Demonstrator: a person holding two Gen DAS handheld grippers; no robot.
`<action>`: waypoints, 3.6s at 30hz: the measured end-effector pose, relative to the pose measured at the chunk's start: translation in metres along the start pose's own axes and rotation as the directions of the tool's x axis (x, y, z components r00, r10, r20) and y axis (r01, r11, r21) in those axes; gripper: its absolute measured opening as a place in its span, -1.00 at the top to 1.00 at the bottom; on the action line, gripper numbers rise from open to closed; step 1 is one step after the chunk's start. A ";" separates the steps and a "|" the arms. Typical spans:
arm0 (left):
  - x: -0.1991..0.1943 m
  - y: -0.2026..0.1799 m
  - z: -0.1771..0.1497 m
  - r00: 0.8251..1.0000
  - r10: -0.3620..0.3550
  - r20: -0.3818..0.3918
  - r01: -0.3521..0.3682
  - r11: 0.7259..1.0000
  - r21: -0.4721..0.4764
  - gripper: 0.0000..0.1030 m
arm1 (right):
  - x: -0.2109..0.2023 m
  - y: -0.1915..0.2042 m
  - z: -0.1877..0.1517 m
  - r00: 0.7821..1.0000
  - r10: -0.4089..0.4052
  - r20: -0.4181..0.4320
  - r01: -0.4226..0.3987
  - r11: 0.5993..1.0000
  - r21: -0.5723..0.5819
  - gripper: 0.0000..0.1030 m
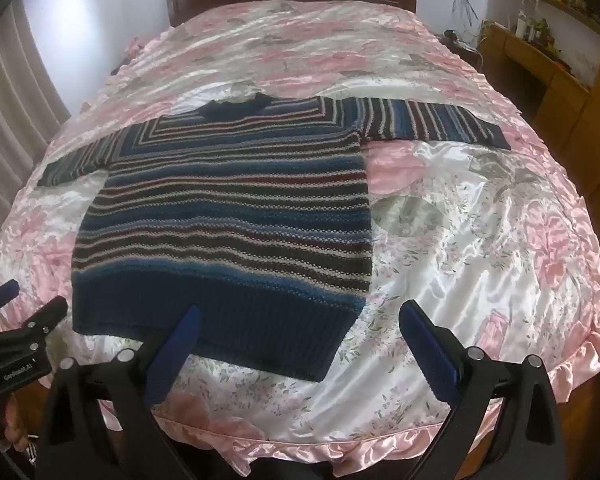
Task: Fold small clothes
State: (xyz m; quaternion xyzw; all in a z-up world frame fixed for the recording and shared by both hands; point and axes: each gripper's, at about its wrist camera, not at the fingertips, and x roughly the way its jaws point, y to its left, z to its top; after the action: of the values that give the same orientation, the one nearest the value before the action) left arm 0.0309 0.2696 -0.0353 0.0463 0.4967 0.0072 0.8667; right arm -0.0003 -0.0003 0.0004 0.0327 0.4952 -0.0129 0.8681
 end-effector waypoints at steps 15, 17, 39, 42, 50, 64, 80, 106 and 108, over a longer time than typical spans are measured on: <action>-0.004 0.009 0.003 1.000 0.010 0.020 -0.010 1.000 -0.009 -0.95 | 0.002 -0.003 -0.001 1.000 -0.002 0.000 0.002 1.000 0.009 -0.93; -0.004 0.010 0.002 1.000 0.013 0.024 -0.012 1.000 -0.013 -0.95 | 0.003 -0.004 -0.001 1.000 -0.005 -0.003 0.005 1.000 0.010 -0.93; -0.002 0.016 0.002 0.999 0.021 0.029 -0.020 0.999 -0.026 -0.95 | 0.013 -0.004 -0.004 0.999 -0.044 -0.031 0.044 0.999 -0.004 -0.93; -0.001 0.016 0.002 0.999 0.026 0.028 -0.026 0.999 -0.025 -0.95 | 0.013 -0.005 -0.004 0.999 -0.042 -0.032 0.042 0.999 -0.003 -0.93; 0.002 0.016 0.002 0.999 0.033 0.024 -0.033 0.999 -0.015 -0.95 | 0.014 -0.007 -0.003 0.999 -0.040 -0.033 0.040 0.999 -0.001 -0.93; 0.003 0.019 0.001 0.999 0.042 0.021 -0.042 0.999 -0.022 -0.95 | 0.016 -0.009 -0.003 0.999 -0.036 -0.031 0.036 0.999 0.003 -0.93; 0.004 0.019 0.001 0.999 0.043 0.024 -0.043 0.999 -0.019 -0.95 | 0.018 -0.011 -0.004 0.999 -0.026 -0.040 0.027 1.000 0.017 -0.93; 0.044 0.000 0.041 0.998 0.064 -0.001 -0.064 0.998 -0.001 -0.95 | 0.051 -0.079 0.050 0.998 -0.042 -0.054 0.043 0.999 0.024 -0.93; 0.051 -0.008 0.061 0.998 0.062 0.014 -0.062 0.998 -0.005 -0.95 | 0.062 -0.111 0.079 0.997 -0.064 -0.050 0.067 0.997 0.045 -0.93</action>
State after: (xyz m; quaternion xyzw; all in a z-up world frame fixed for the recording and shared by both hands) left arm 0.1088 0.2602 -0.0494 0.0595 0.4890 0.0349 0.8695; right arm 0.0929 -0.1163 -0.0175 0.0371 0.5165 -0.0522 0.8539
